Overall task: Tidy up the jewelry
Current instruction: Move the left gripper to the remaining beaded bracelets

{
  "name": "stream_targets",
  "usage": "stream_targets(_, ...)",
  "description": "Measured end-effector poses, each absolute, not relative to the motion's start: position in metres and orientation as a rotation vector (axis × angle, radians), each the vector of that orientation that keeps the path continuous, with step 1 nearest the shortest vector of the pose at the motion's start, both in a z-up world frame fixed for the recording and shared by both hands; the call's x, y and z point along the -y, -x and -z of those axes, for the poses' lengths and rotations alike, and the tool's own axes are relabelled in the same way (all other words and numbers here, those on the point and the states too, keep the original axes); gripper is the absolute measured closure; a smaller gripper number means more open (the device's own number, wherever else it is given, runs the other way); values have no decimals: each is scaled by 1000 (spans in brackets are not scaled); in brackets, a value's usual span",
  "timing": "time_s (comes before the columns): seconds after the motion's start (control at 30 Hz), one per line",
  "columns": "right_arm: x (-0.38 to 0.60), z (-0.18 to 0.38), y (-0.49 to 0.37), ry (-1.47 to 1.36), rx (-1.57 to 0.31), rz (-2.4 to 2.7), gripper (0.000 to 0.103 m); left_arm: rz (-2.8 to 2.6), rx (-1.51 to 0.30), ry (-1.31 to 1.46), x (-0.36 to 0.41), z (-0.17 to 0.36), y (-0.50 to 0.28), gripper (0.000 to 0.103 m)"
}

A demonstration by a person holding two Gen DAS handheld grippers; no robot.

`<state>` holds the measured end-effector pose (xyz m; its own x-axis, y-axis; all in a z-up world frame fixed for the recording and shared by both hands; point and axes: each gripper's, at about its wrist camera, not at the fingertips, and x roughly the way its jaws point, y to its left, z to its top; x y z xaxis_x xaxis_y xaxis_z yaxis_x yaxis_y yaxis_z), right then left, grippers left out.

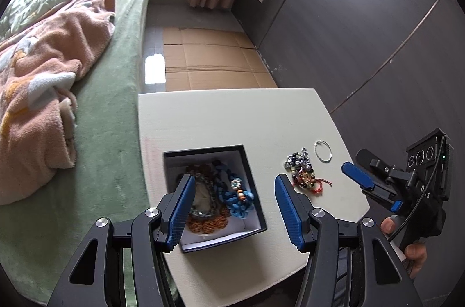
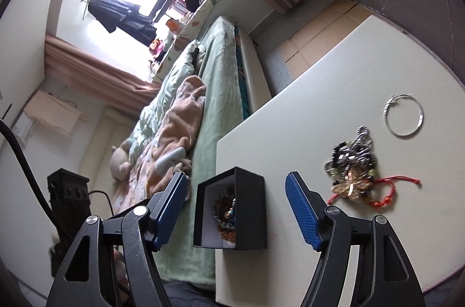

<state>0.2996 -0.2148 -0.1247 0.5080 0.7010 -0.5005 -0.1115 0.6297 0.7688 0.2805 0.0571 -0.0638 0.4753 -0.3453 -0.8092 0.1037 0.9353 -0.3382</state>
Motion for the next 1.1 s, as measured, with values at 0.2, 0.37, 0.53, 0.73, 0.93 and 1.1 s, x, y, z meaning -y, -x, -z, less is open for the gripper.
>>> stream_targets(0.2, 252, 128, -295, -761, -918, -458, 32, 307, -1059, 222, -25, 67, -288, 45)
stream_targets(0.37, 278, 132, -291, -769, -937, -398, 32, 325, -1086, 195, 6, 76, -298, 45)
stream_targets(0.53, 297, 137, -285, -766, -954, -354, 19, 340, -1120, 179, 36, 89, -304, 45)
stream_targets(0.73, 318, 143, -283, -746, -982, -277, 18, 357, -1170, 168, 68, 108, -313, 45)
stream_targets(0.93, 333, 163, -286, -740, -1082, -207, 18, 353, -1224, 231, 85, 128, -325, 45)
stream_targets(1.1, 330, 169, -286, -738, -1115, -247, 19, 335, -1290, 299, 93, 152, -334, 56)
